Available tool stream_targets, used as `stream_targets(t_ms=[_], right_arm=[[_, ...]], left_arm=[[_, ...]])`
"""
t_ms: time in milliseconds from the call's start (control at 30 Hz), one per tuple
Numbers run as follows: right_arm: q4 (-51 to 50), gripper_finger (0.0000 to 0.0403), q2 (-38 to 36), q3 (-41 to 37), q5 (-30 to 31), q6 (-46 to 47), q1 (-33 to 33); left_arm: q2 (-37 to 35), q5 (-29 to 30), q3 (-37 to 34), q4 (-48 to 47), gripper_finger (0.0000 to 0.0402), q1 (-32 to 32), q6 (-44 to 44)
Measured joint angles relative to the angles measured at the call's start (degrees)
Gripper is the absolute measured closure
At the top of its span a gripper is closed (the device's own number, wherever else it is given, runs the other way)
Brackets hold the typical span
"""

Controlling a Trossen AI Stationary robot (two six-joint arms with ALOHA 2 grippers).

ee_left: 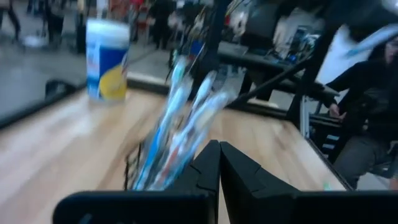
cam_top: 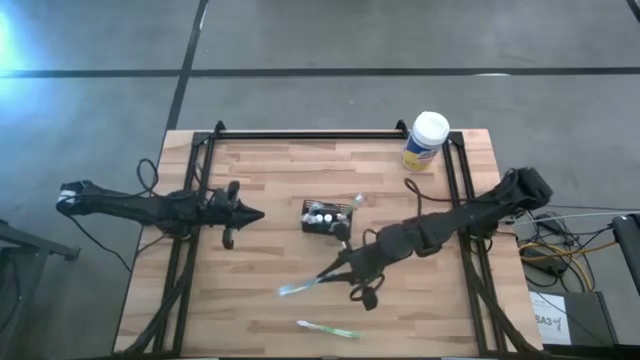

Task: Pick & Place toothbrushing station
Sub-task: Put the blue toothbrush into the wire organizer

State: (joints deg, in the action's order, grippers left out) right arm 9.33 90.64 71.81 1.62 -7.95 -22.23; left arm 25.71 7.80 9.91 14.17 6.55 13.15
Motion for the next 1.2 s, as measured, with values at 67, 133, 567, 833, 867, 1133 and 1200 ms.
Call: stream_targets(t_ms=[67,133,567,833,867,1133,1200], right_arm=[[5.39,0.0385,-1.55,-5.71,0.01,-0.23,0.5],[10.49,0.0385,-3.13,-10.54,0.03,-0.23,1.35],[38.47,0.0382,-2.3,-27.08,0.09,1.75,5.56],[39.33,0.0381,-0.96,-27.27,1.32,0.56,5.87],[39.18,0.0381,-0.88,-27.28,2.15,-0.43,5.99],[38.93,0.038,-0.19,-27.22,6.45,-4.16,9.66],[38.86,0.038,0.39,-27.24,6.51,-4.31,10.49]], left_arm=[[0.0,-0.24,0.07,2.22,0.039,0.0,-3.54],[0.11,-0.27,0.13,4.26,0.039,0.0,-6.99],[4.12,-10.78,0.22,18.13,0.0389,0.0,-17.3],[9.48,-19.38,1.42,15.87,0.0358,0.07,-12.26],[10.33,-19.01,1.42,16.24,0.0356,0.07,-13.11],[21.43,-9.32,5.95,22.48,0.0327,-0.04,-14.38],[24.63,-9.39,8.72,22.75,0.031,-0.04,-15.89]])
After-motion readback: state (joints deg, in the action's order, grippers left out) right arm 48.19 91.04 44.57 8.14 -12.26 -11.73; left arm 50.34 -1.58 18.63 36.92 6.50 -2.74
